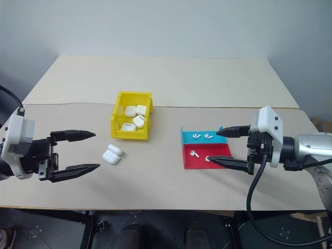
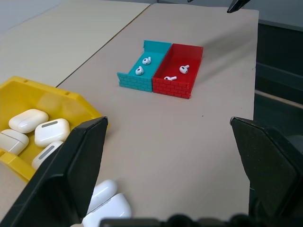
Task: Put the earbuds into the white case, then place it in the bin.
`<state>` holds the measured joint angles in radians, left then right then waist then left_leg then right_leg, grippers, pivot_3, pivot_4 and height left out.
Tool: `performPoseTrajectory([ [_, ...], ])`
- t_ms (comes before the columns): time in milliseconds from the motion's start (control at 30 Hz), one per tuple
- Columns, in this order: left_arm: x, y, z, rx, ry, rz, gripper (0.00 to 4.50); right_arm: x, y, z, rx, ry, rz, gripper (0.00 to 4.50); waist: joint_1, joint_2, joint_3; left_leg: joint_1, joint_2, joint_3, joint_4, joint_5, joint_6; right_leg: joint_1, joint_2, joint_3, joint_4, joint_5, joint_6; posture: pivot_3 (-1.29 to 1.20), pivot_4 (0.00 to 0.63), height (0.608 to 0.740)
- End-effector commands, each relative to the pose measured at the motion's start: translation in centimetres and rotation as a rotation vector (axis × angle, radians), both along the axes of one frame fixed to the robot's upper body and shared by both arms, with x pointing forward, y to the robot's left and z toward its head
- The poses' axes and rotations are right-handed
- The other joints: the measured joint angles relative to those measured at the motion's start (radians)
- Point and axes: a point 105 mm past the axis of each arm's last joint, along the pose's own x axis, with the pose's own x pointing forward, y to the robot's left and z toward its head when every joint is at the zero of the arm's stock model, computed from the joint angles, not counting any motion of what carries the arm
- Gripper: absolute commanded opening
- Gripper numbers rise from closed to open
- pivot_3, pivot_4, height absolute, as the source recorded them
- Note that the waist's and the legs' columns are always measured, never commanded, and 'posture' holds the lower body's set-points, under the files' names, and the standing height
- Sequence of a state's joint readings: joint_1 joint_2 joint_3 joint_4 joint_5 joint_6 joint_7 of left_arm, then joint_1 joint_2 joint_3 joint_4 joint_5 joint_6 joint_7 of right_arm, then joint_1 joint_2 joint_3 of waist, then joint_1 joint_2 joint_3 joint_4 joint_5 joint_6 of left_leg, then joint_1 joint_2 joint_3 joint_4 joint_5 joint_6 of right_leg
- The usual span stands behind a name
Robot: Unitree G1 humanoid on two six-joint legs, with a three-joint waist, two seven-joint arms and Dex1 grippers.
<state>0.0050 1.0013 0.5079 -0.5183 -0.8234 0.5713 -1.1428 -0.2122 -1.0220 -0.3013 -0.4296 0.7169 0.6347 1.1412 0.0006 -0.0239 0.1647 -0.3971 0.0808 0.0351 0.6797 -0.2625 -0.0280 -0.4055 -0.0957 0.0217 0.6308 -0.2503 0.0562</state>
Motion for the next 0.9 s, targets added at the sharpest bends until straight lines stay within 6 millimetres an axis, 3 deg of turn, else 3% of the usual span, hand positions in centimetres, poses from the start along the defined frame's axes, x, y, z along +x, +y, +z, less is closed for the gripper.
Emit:
performPoseTrajectory([
  [33, 0.4, 0.0, 0.8, -0.002, -0.022, 0.034, 4.5, -0.4, -0.1, 0.9, -0.021, -0.048, 0.015, 4.47, 0.001, 0.0, 0.0, 0.0, 0.0, 0.0, 0.0, 0.0, 0.0, 0.0, 0.0, 0.0, 0.0, 0.0, 0.0, 0.0, 0.15, 0.74],
  [333, 1.2, 0.6, 1.4, 0.105, 0.001, 0.202, 4.5, 0.0, 0.1, 1.3, -0.005, -0.044, 0.011, 4.47, 0.001, 0.0, 0.0, 0.0, 0.0, 0.0, 0.0, 0.0, 0.0, 0.0, 0.0, 0.0, 0.0, 0.0, 0.0, 0.0, 0.15, 0.74],
  [433, 1.0, 0.1, 2.0, 0.234, 0.027, 0.235, 4.5, 0.5, 0.2, 1.6, -0.03, -0.056, -0.008, 4.47, 0.0, -0.002, 0.001, 0.0, 0.0, 0.0, 0.0, 0.0, 0.0, 0.0, 0.001, 0.0, 0.001, 0.0, 0.0, 0.0, 0.15, 0.74],
  [733, -0.9, 1.5, 1.3, 0.541, 0.514, 0.375, 4.5, -0.4, 1.0, 1.9, 0.008, -0.027, -0.029, 4.47, 0.002, -0.002, 0.001, -0.001, 0.001, 0.001, -0.003, 0.0, 0.0, -0.003, 0.002, 0.001, -0.001, 0.0, 0.0, 0.0, 0.15, 0.74],
  [900, 1.5, 1.3, 0.8, 0.527, 0.579, 0.469, 4.5, -0.6, 1.3, 1.4, 0.001, -0.023, -0.038, 4.47, 0.01, -0.001, 0.001, 0.001, 0.001, 0.001, -0.002, 0.0, 0.0, -0.001, 0.003, 0.002, 0.001, -0.001, -0.001, 0.0, 0.15, 0.74],
])
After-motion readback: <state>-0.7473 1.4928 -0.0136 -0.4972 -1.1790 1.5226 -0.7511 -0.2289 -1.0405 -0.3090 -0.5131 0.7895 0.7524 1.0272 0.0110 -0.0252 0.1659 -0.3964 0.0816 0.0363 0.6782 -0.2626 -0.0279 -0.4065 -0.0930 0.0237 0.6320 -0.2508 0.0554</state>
